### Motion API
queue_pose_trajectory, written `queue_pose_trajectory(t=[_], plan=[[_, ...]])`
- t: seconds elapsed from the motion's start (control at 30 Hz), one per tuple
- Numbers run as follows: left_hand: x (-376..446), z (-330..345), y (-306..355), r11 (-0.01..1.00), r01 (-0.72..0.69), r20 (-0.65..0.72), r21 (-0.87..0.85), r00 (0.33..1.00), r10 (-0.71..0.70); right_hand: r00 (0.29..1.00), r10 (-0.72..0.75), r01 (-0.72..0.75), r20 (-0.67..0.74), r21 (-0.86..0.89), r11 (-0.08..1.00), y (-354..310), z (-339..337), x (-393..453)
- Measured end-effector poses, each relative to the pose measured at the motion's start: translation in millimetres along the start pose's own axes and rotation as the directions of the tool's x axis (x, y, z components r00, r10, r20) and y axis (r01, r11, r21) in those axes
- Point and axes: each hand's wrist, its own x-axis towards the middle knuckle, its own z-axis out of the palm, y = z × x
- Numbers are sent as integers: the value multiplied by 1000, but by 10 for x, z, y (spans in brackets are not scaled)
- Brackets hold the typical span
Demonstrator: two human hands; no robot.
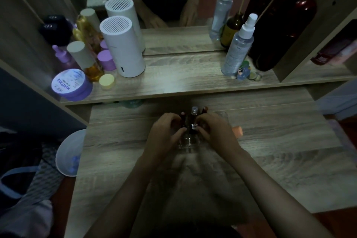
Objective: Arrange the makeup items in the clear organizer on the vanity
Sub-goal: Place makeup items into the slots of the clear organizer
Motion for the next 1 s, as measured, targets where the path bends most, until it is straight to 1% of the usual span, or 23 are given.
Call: queue_pose_trajectory(t=[0.1,0.13,0.2,0.23,0.37,0.47,0.63,0.83,1.0], plan=[[97,-42,42,999,32,-114,-22,993,-35,992,-4,4,-125,-1,1000,-44,-178,46],[137,-49,61,999,37,-134,-24,990,-40,985,-9,9,-174,2,1000,-59,-227,73],[205,-50,98,999,36,-128,-22,991,-38,972,-22,25,-234,13,1000,-71,-288,133],[231,-42,113,999,36,-110,-15,993,-37,974,-22,24,-228,9,1000,-65,-296,160],[270,4,138,997,48,-67,56,997,-44,996,36,-41,-81,-54,998,23,-208,209],[259,27,152,997,42,-62,63,997,-38,997,75,-76,-29,-66,995,25,-136,215],[243,47,177,999,11,-70,32,997,-9,996,80,-85,-45,-99,991,-52,-81,266],[231,63,142,1000,14,-85,24,996,-12,992,83,-92,-93,-96,991,-49,-48,305],[229,79,116,1000,10,-86,2,996,-10,993,76,-85,-91,-101,991,-28,-50,302]])
